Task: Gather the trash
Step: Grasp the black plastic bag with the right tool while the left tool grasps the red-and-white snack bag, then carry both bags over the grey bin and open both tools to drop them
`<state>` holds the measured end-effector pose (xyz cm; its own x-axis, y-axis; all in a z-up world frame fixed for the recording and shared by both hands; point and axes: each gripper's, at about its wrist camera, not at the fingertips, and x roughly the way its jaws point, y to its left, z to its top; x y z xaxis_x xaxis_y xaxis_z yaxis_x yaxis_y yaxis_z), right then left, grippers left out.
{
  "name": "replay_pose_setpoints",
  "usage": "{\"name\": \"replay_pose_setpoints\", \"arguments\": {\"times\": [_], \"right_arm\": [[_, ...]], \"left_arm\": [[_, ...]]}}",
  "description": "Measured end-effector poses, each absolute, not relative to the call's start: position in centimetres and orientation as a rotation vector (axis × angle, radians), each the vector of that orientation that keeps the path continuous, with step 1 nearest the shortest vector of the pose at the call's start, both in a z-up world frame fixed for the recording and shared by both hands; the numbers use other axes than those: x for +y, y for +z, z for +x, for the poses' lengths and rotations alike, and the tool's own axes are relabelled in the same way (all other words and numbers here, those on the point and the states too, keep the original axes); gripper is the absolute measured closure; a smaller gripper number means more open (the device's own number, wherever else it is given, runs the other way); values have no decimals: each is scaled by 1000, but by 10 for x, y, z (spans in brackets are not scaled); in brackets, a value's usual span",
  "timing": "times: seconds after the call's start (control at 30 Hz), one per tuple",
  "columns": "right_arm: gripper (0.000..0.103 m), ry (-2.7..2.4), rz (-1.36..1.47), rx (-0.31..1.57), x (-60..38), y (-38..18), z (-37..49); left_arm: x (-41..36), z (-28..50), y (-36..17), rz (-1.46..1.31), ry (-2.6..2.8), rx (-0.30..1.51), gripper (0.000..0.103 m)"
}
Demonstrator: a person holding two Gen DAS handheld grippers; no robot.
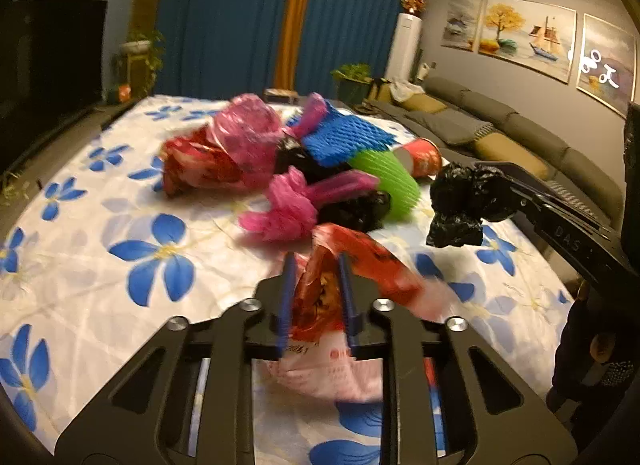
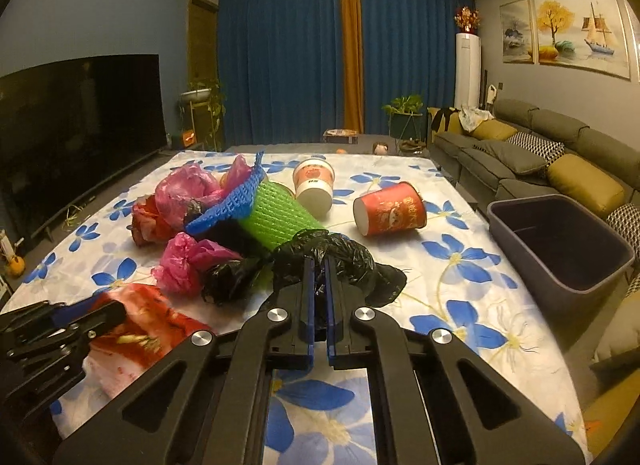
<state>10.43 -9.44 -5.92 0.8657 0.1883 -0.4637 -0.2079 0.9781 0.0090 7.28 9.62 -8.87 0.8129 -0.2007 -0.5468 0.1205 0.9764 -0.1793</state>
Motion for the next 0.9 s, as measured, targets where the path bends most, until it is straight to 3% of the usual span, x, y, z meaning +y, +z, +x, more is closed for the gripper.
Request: {"name": "replay_pose_setpoints", "arguments": {"times": [0.07,0.2,0.6,0.9], "right_arm": [[98,208,-44,475,-97,-57,99],[98,200,-46,469,-103,-54,91],[98,175,-31,389,-127,-28,64],[98,71,-27,323,-165,-10,63]], "left_arm": [[95,74,-93,-152,-192,618,96],[93,68,-93,-155,-161,600,99],[76,30,-8,-132,-176,345,99],[-2,54,27,-5,-245,242,99]]}}
